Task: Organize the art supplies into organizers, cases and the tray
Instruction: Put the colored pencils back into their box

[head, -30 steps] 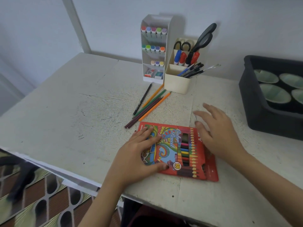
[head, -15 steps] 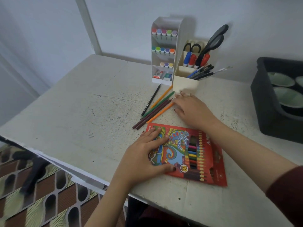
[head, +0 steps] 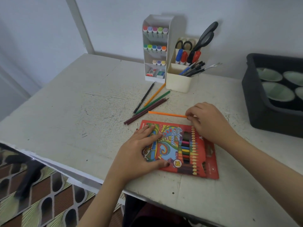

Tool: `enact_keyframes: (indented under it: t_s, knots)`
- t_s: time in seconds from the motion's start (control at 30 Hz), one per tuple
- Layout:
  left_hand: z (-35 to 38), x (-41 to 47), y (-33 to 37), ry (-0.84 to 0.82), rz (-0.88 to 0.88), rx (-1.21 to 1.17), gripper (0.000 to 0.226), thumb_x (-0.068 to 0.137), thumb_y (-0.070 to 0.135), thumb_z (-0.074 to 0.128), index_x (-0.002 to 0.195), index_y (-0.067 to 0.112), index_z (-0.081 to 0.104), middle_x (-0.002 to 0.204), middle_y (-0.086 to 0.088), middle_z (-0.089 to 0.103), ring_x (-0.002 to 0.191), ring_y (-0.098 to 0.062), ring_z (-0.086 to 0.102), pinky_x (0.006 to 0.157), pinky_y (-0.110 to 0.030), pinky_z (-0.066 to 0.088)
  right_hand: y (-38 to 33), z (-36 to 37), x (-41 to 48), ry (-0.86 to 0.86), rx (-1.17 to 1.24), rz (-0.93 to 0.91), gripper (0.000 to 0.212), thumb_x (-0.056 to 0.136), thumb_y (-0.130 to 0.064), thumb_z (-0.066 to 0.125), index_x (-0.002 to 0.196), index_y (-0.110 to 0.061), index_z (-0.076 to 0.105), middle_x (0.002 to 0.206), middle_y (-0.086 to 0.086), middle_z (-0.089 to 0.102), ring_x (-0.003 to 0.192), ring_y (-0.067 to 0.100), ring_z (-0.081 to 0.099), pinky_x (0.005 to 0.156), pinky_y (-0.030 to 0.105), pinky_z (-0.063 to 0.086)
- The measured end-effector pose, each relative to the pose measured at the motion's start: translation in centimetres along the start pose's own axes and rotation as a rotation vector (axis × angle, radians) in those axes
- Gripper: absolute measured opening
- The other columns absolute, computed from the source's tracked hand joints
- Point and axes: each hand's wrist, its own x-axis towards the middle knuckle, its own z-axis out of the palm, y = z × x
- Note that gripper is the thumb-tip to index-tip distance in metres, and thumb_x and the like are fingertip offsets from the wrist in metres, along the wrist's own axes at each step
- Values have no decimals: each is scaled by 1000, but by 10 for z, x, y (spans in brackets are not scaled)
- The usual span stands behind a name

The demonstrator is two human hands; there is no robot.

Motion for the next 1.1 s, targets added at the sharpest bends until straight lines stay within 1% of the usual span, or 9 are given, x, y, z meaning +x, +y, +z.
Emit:
enact_keyframes:
  t_s: [0.17, 0.27, 0.33, 0.47, 0.6, 0.83, 0.9, 1.03, 1.1]
  knots:
    - [2, 0, 0, 31, 11, -31, 79, 57, 81, 57, 129, 52, 42, 140, 37, 19, 131, 25, 6, 106, -2, 3, 7, -23, -57, 57, 60, 190, 12, 87, -10, 61, 97, -10, 67, 90, 1, 62, 79, 12, 51, 71, 27, 39]
    - [2, -1, 1, 39, 15, -54, 76, 58, 81, 56, 127, 54, 40, 139, 37, 20, 129, 26, 6, 103, 2, 2, 14, -33, -91, 84, 39, 251, 16, 82, -2, 65, 96, -8, 69, 86, 4, 63, 75, 22, 58, 69, 32, 46]
    - [2, -1, 1, 34, 11, -59, 76, 58, 80, 57, 127, 56, 39, 140, 36, 21, 130, 25, 7, 105, -1, 4, 16, -36, -108, 80, -3, 284, 17, 80, -1, 66, 95, -9, 70, 86, 6, 65, 75, 26, 61, 73, 38, 48]
    - [3, -1, 2, 31, 10, -56, 75, 58, 81, 56, 127, 57, 37, 142, 34, 21, 131, 24, 8, 109, -12, 9, 15, -41, -136, 138, -113, 325, 16, 86, -9, 56, 91, -15, 70, 84, 1, 68, 75, 25, 64, 79, 40, 39]
    - [5, -3, 2, 35, 4, -62, 78, 58, 87, 51, 128, 55, 40, 146, 27, 26, 134, 19, 11, 111, -18, 12, 13, -41, -150, 134, -169, 367, 38, 85, -30, 35, 90, -17, 70, 85, 0, 68, 79, 25, 66, 89, 53, 39]
    - [4, -4, 3, 16, 2, -47, 77, 57, 79, 58, 127, 57, 37, 142, 35, 20, 131, 24, 7, 107, -7, 6, 6, -45, -152, 134, -265, 365, 40, 84, -30, 35, 85, -16, 71, 80, 2, 69, 75, 27, 66, 98, 48, 26]
    - [3, -3, 3, 12, 2, -47, 76, 57, 77, 59, 127, 56, 39, 142, 34, 21, 132, 23, 7, 105, -2, 4, 2, -47, -150, 132, -292, 362, 36, 83, -29, 38, 83, -16, 72, 78, 2, 69, 73, 26, 66, 98, 47, 24]
    - [2, -3, 4, 9, -2, -54, 78, 57, 77, 60, 129, 53, 40, 142, 34, 21, 131, 24, 7, 104, 1, 2, -6, -51, -149, 121, -264, 427, 9, 79, -14, 64, 79, -20, 72, 72, -4, 66, 65, 18, 64, 100, 54, 24]
    - [2, -3, 3, 8, -1, -57, 80, 57, 78, 59, 130, 51, 42, 142, 33, 22, 133, 21, 9, 105, 0, 2, -8, -51, -150, 126, -259, 442, 9, 77, -14, 66, 77, -21, 71, 70, -6, 65, 61, 16, 62, 100, 53, 23]
